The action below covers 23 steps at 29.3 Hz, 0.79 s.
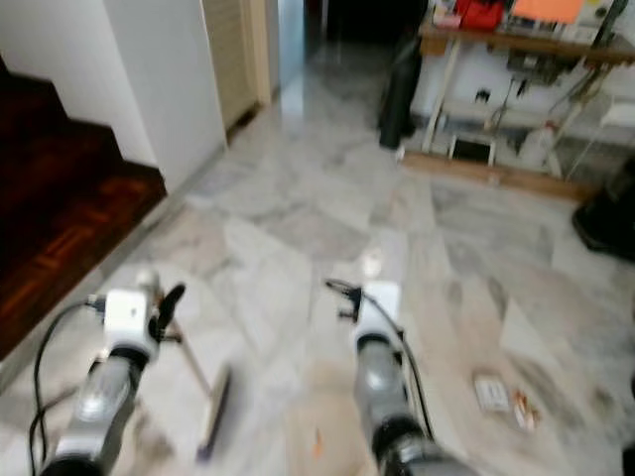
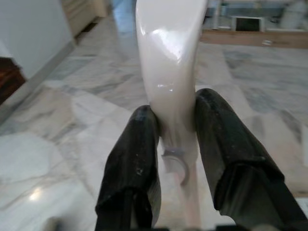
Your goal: Sweep floor
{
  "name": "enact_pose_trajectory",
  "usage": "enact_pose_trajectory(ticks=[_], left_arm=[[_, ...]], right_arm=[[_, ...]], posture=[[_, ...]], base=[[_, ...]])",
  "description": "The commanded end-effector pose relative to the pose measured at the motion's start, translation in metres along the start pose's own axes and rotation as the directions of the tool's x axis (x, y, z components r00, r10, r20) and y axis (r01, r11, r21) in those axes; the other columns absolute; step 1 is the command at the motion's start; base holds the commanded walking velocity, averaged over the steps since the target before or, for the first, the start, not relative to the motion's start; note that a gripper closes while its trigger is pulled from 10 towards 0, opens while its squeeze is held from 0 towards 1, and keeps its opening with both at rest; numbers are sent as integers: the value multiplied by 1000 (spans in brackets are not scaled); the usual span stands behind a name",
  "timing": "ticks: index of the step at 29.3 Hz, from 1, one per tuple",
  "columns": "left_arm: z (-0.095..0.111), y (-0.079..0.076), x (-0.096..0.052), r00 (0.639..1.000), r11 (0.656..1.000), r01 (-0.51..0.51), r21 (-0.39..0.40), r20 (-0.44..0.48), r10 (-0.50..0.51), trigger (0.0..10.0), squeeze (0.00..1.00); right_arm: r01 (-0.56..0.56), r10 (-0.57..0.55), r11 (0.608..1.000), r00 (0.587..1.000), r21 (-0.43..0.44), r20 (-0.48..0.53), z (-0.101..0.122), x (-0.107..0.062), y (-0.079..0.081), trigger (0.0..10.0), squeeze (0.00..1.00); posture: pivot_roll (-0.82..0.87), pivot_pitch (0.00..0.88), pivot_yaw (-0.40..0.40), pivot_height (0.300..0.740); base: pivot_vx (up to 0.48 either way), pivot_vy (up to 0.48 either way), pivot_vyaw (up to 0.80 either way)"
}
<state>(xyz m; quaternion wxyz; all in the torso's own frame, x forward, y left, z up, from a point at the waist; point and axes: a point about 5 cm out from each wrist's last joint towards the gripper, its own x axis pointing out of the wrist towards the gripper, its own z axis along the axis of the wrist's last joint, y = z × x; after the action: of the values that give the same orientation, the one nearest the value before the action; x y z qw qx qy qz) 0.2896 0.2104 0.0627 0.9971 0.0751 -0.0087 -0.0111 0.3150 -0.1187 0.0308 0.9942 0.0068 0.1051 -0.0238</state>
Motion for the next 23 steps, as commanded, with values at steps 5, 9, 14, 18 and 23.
enact_pose_trajectory(ticks=[5,9,14,18,23], left_arm=[[5,-8,3,999,1000,22,-7,35,-22,10000,0],[5,-9,2,999,1000,24,-8,35,-24,10000,0],[4,-9,2,999,1000,23,-8,32,-23,10000,0],[4,-10,2,999,1000,26,-11,34,-25,10000,0],[3,-12,2,999,999,32,-12,33,-31,10000,0]], right_arm=[[26,-26,1000,999,17,29,2,-1,-8,10000,0],[29,-29,999,999,14,26,0,-1,-10,10000,0],[24,-24,1000,999,16,28,0,-2,-8,10000,0],[20,-21,1000,999,20,33,1,-1,-7,10000,0],[23,-23,1000,999,19,36,1,-2,-8,10000,0]], posture=[[23,0,4,740],[25,0,2,740],[26,0,1,740],[20,0,1,740],[17,0,1,740]], base=[[313,0,0],[314,0,0],[313,0,0],[313,0,0],[313,0,0]])
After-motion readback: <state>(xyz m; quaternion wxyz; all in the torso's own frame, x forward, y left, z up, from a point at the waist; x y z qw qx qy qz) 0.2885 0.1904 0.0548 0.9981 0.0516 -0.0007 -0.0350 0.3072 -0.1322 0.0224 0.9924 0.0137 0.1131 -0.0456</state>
